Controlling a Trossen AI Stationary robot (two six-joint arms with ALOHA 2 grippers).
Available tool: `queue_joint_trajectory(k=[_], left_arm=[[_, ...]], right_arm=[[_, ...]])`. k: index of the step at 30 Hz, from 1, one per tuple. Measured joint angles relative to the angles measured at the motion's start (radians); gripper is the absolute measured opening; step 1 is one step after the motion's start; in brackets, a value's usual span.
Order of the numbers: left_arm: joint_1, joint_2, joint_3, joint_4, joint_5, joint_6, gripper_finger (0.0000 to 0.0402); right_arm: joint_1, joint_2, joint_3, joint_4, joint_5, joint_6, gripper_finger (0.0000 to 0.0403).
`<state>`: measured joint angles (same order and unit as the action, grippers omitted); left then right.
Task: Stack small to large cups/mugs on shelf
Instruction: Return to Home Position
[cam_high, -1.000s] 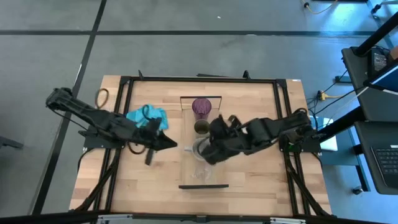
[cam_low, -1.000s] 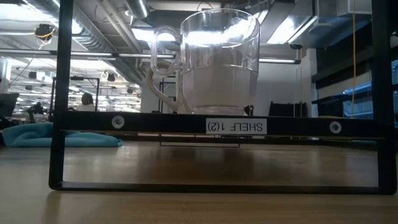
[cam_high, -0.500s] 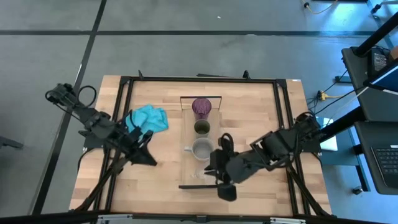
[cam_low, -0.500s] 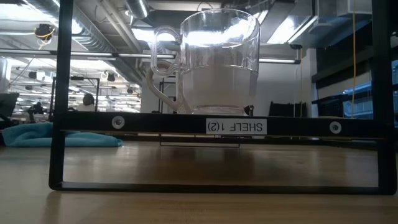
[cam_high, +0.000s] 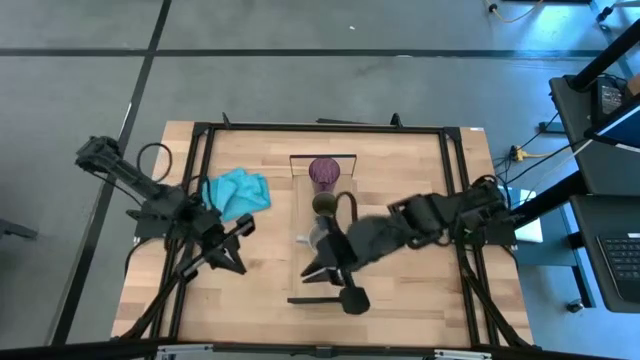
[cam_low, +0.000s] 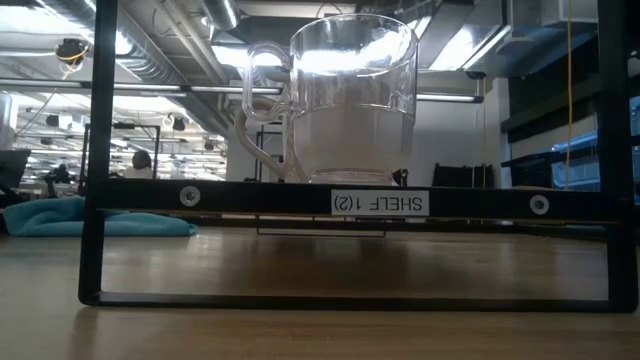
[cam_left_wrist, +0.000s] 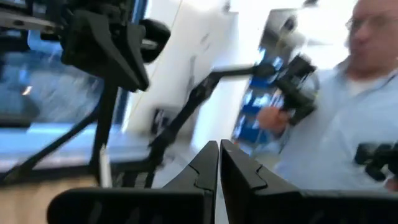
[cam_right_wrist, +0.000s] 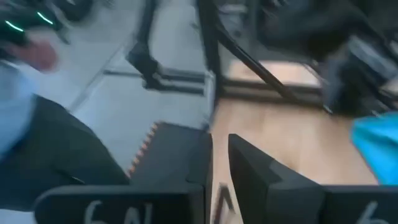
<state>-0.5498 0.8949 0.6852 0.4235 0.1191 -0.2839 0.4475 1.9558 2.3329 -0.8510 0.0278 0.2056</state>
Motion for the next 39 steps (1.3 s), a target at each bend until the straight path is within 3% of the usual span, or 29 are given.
queue_joint_trajectory(k=[4,7,10,16,20,25,31,34,39], left_arm=[[0.042,0.003,-0.117,0.309,0.153,0.011,0.0012],[0.104,-0.019,-0.14,0.352,0.27,0.074,0.0011],[0.207,-0.074,-0.126,0.257,0.388,0.075,0.0011],[0.492,-0.217,-0.073,-0.065,0.541,0.066,0.0011],[0.693,-0.31,-0.058,-0.228,0.604,0.073,0.0011],[0.845,-0.415,-0.057,-0.33,0.545,0.025,0.0011],[0.839,-0.515,-0.084,-0.412,0.468,0.036,0.0011],[0.803,-0.589,-0.125,-0.373,0.418,0.004,0.0011],[0.73,-0.676,-0.258,-0.161,0.342,-0.02,0.0011]], right_arm=[[-0.037,0.018,-0.012,0.161,-0.155,-0.054,0.0054],[-0.055,0.021,-0.083,0.265,-0.209,-0.075,0.0054],[-0.098,0.021,-0.159,0.253,-0.234,-0.044,0.0054],[-0.218,0.007,-0.195,0.261,-0.425,-0.085,0.0054],[-0.33,0.001,-0.195,0.225,-0.421,-0.109,0.0054],[-0.464,-0.013,-0.195,0.225,-0.422,-0.114,0.0054],[-0.525,-0.032,-0.196,0.181,-0.409,-0.14,0.0054],[-0.529,-0.054,-0.196,0.188,-0.384,-0.143,0.0054],[-0.554,-0.062,-0.196,0.188,-0.371,-0.167,0.0054]])
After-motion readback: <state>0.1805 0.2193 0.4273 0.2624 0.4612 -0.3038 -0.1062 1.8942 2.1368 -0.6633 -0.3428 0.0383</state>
